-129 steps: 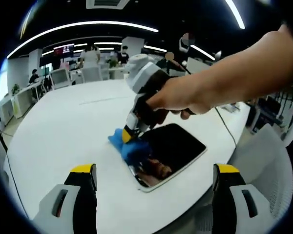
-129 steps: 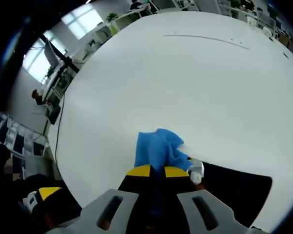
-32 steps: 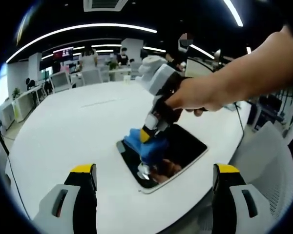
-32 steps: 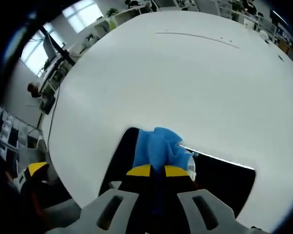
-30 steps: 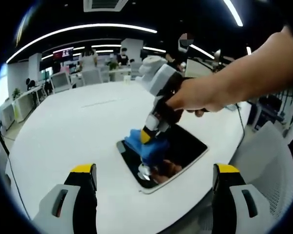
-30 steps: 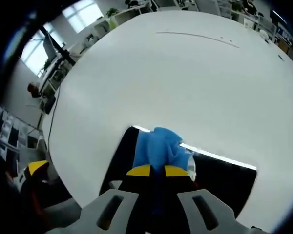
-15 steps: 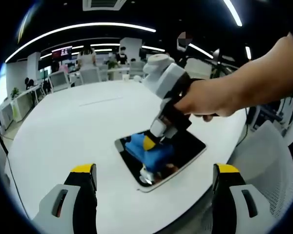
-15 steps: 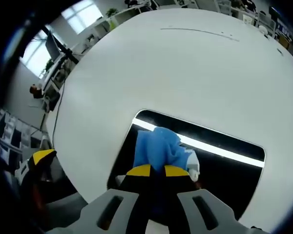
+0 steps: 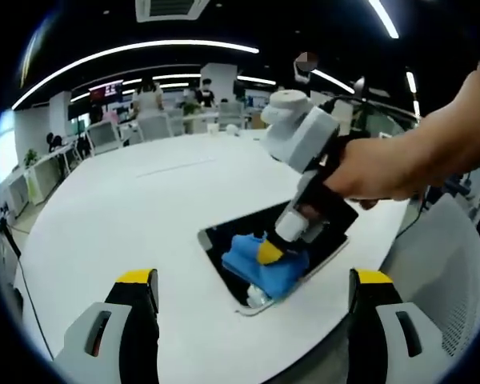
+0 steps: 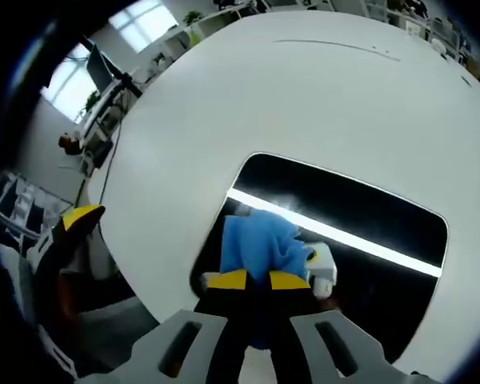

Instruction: Wipe the mirror surface with the cleaning cloth until all visible marks leave the cleaned area.

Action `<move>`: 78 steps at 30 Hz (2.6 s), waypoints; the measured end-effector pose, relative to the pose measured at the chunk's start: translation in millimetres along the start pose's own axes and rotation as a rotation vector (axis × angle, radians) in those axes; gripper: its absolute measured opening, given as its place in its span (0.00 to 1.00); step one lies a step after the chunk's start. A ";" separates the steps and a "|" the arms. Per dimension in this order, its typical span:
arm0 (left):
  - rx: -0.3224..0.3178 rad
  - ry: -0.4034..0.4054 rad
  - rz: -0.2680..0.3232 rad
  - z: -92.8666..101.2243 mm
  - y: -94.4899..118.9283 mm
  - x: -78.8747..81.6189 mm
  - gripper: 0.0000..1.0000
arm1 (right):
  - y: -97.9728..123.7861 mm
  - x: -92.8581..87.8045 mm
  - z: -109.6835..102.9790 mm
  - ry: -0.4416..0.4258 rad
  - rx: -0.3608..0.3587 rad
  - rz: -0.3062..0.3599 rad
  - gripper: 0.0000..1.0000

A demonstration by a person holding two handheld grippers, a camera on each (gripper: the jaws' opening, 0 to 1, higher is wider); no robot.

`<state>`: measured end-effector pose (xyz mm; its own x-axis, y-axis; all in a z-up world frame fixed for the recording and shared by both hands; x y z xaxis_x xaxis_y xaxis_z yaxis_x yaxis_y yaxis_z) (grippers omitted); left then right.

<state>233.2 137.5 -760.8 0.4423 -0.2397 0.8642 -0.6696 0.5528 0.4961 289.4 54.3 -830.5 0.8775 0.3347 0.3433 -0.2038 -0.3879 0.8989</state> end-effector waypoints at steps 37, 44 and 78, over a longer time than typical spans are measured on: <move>0.030 0.001 0.042 -8.0 -0.1 4.3 0.99 | 4.1 -21.8 -5.9 -0.043 0.060 0.014 0.02; 0.027 0.013 0.034 -8.6 -0.4 2.2 0.99 | 4.8 -22.8 -7.1 -0.014 0.059 0.021 0.02; 0.022 -0.003 0.019 -7.3 -1.1 0.5 0.99 | 21.2 -37.3 18.0 -0.016 0.058 0.014 0.02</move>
<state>238.5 142.6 -761.5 0.4275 -0.2318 0.8738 -0.6911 0.5393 0.4812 260.2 18.2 -829.2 0.8818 0.3151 0.3510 -0.1912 -0.4416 0.8766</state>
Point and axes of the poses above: the point that each gripper's makers call its tool centre point, and the gripper's own axes: y roughly backward along the fingers, z roughly to its right, x roughly out of its top, the point moved 3 cm from there along y, roughly backward along the fingers, and after that the axes turned 2 degrees about -x, right-handed, at the moved point
